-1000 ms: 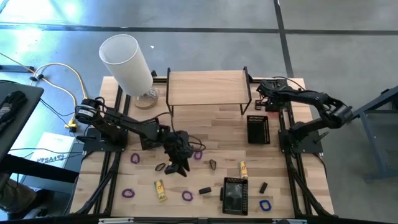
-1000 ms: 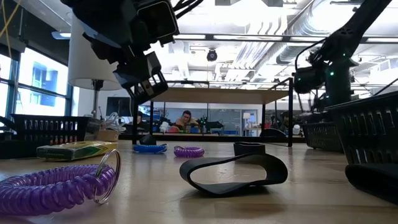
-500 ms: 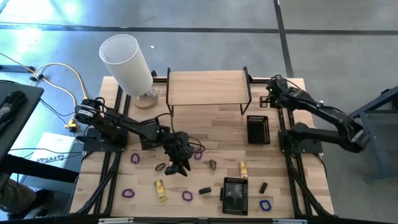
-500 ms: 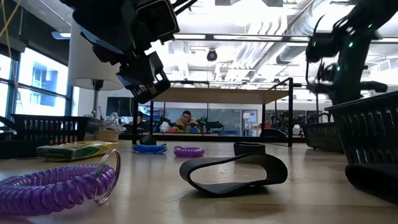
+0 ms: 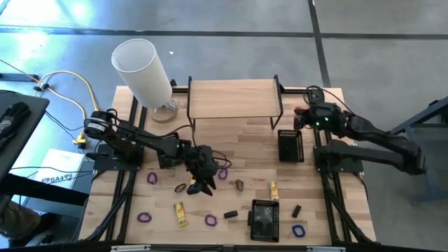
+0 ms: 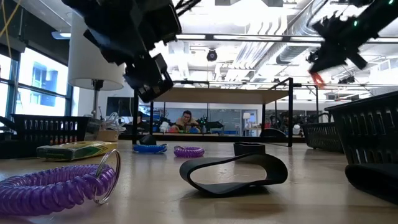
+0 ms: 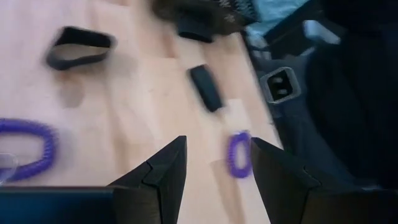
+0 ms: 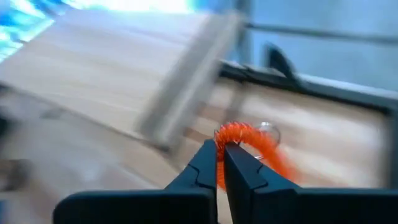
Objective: Pick & Place Office Desk Supplies
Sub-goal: Put the orange spiral keychain into the top left bin
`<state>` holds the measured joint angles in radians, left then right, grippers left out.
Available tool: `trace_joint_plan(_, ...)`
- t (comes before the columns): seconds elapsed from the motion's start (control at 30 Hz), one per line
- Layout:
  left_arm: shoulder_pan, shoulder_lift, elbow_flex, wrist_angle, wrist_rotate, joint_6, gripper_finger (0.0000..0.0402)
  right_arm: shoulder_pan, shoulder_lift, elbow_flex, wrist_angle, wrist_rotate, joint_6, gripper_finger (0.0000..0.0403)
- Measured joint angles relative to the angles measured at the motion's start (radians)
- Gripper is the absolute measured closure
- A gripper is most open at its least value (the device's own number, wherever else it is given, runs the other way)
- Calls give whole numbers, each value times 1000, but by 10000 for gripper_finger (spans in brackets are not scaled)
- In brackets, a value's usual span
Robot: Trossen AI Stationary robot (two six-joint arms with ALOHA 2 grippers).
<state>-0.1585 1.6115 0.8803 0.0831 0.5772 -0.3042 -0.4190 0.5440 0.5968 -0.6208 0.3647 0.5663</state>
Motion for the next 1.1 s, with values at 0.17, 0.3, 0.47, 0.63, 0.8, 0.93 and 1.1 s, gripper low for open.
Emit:
trace_joint_plan(0.17, -13, -43, 0, 7, 19, -8, 231, 201, -38, 0, 166, -31, -64, 399)
trace_joint_plan(0.3, -10, -91, 0, 31, 15, -16, 231, 372, -15, 0, 253, -60, -155, 399)
trace_joint_plan(0.47, 10, -159, 0, 69, -26, -15, 231, 584, 83, 0, 362, -52, -216, 399)
trace_joint_plan(0.63, 13, -181, 0, 145, -199, 58, 231, 774, 247, 0, 551, -54, -308, 399)
trace_joint_plan(0.8, 11, -148, 0, 249, -308, 152, 231, 887, 448, 0, 805, -110, -444, 399)
trace_joint_plan(0.93, 11, -125, 0, 328, -261, 252, 231, 900, 590, 0, 1019, -247, -539, 399)
trace_joint_plan(1.1, 10, -118, 0, 349, -214, 274, 231, 876, 716, 1, 1213, -399, -582, 399)
